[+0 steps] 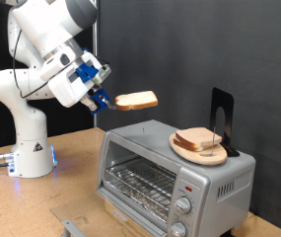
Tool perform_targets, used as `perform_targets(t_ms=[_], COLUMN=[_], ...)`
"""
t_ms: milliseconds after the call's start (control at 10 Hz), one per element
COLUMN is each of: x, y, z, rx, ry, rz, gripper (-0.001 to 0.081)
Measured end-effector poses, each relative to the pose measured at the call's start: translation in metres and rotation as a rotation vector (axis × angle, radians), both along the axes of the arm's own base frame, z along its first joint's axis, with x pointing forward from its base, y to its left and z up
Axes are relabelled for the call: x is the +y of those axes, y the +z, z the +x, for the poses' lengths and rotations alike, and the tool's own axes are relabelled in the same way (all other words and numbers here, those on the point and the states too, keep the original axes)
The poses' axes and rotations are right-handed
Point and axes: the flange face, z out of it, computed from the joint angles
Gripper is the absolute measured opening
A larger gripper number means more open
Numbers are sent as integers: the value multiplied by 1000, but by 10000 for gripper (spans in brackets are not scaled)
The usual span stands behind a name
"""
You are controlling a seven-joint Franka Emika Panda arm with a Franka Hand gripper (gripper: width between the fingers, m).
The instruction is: Make a piece of toast with the oven
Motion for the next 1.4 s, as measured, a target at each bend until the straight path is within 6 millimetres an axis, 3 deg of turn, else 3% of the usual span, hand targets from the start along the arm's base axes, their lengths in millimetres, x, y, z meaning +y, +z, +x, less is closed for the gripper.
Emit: perform_targets(t_ms=[500,1000,1400], x=[-40,-46,-52], y=[-65,-118,-148], z=[-10,-7,-11], rx=[14,37,44], ry=[-30,14,11], rz=[-59,-77,-101], gripper=[403,403,403])
